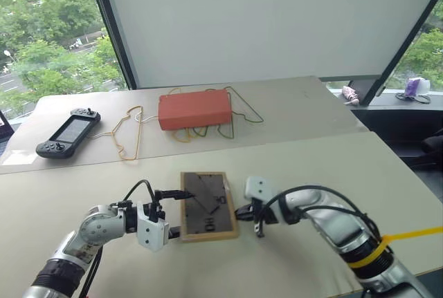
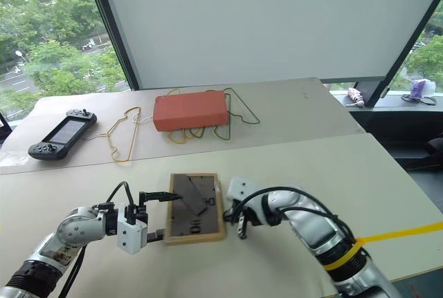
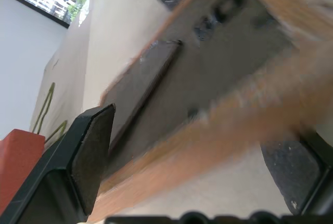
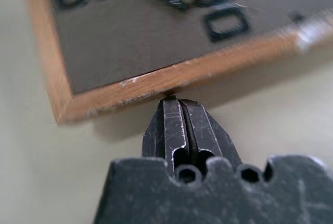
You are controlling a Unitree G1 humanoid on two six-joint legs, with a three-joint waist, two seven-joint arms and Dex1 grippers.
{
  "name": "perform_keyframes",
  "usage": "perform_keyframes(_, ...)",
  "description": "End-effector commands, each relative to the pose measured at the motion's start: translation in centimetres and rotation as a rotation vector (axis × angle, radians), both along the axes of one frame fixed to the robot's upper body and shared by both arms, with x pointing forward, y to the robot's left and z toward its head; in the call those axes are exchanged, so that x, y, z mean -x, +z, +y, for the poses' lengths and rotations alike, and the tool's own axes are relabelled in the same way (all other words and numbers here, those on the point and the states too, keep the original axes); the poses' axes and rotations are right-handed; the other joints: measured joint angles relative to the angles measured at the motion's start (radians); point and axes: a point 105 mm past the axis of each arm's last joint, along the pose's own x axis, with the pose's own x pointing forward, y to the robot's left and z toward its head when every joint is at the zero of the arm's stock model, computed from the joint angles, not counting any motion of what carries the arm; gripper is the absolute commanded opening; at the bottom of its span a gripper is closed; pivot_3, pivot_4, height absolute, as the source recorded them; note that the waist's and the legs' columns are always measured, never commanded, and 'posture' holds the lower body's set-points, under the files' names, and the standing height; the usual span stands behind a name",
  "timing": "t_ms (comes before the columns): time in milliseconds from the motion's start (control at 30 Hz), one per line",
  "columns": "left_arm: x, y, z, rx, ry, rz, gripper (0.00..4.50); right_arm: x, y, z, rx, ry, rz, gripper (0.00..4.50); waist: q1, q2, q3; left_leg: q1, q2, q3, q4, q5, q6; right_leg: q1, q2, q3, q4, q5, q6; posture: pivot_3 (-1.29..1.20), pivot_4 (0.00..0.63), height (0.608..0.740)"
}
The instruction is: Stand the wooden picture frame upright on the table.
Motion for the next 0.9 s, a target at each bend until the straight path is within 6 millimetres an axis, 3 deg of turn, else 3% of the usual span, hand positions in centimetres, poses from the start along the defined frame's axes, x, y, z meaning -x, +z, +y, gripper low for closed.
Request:
perform_keyframes(33, 0.0, 0.7, -0.2, 0.026, -0.015, -0.037, 4.44, 0.0, 0.5, 0.0, -0.013, -0.018, -0.006, 0.00, 0.001, 0.000, 0.000, 0.000, 0.000, 0.000, 0.000, 0.000, 0.000, 0.000, 0.000, 0.000, 0.000, 0.000, 0.000, 0.00, 0.150, 0.740)
perform_keyframes(300, 0.9, 2.0, -0.5, 0.106, -0.057, -0.027, 4.44, -0.7, 0.1, -1.2, 0.015, -0.071, -0.009, 0.00, 0.008, 0.000, 0.000, 0.000, 0.000, 0.000, 0.001, 0.000, 0.000, 0.000, 0.000, 0.000, -0.001, 0.000, 0.000, 0.00, 0.150, 0.740)
perform_keyframes(400, 1.7, 2.4, 0.1, 0.102, -0.079, -0.011, 3.69, -1.1, 0.0, -1.9, 0.025, -0.094, -0.009, 0.00, 0.011, 0.000, 0.000, 0.000, 0.000, 0.000, 0.001, 0.000, 0.000, 0.000, 0.000, 0.000, -0.001, 0.000, 0.000, 0.00, 0.150, 0.740)
perform_keyframes(533, 1.8, 2.0, 0.4, 0.073, -0.083, -0.001, 2.03, -1.4, 0.0, -2.1, 0.023, -0.114, -0.010, 0.00, 0.015, 0.000, 0.000, 0.001, 0.000, 0.000, 0.001, 0.000, 0.000, 0.001, -0.001, -0.001, -0.002, 0.000, 0.000, 0.00, 0.150, 0.740)
perform_keyframes(633, 1.8, 1.6, 0.4, 0.055, -0.084, 0.000, 1.22, -1.5, 0.2, -2.1, 0.013, -0.122, -0.009, 0.00, 0.020, 0.000, 0.000, 0.002, 0.000, 0.000, 0.003, 0.000, 0.000, 0.003, -0.001, -0.002, -0.002, 0.000, 0.000, 0.00, 0.150, 0.740)
perform_keyframes(900, 1.7, 1.2, -0.2, 0.055, -0.086, -0.001, 1.16, -1.6, 0.8, -2.0, 0.002, -0.133, -0.020, 0.00, 0.023, 0.000, 0.000, 0.002, -0.001, 0.000, 0.003, 0.000, 0.000, 0.003, -0.001, -0.002, -0.001, 0.000, 0.000, 0.00, 0.150, 0.740)
